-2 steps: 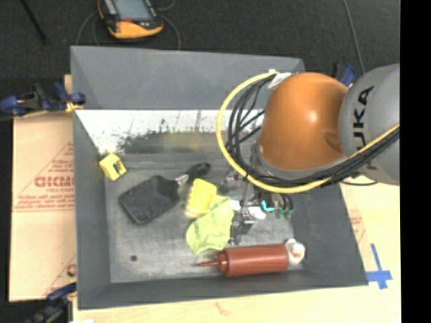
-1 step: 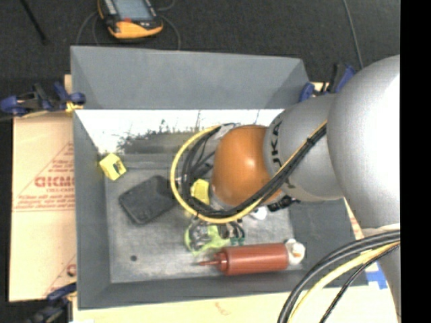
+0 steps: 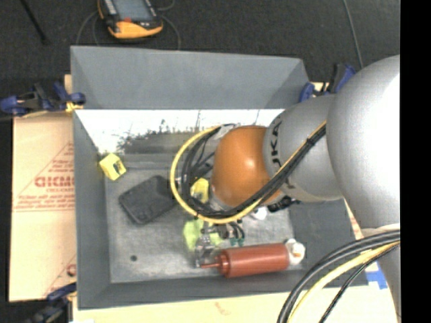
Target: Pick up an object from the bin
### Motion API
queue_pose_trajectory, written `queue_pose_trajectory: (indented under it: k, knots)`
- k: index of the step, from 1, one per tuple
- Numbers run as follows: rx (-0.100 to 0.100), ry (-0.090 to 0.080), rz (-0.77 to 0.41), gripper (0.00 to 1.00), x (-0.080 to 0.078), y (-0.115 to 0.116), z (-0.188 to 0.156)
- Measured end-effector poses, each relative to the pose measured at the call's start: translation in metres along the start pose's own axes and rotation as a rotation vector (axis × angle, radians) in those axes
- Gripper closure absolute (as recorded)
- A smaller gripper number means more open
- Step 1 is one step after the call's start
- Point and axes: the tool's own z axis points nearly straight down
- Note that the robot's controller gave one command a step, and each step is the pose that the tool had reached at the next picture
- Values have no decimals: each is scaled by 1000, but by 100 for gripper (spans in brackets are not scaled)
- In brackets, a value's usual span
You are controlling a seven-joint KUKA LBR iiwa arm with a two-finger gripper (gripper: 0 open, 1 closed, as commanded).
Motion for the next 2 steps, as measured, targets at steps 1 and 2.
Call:
queue_pose_trajectory:
  k: [1, 2]
  knots:
    - [-1, 0, 1, 100, 0, 0, -1]
    - [-1, 3, 2, 0, 1, 0, 1]
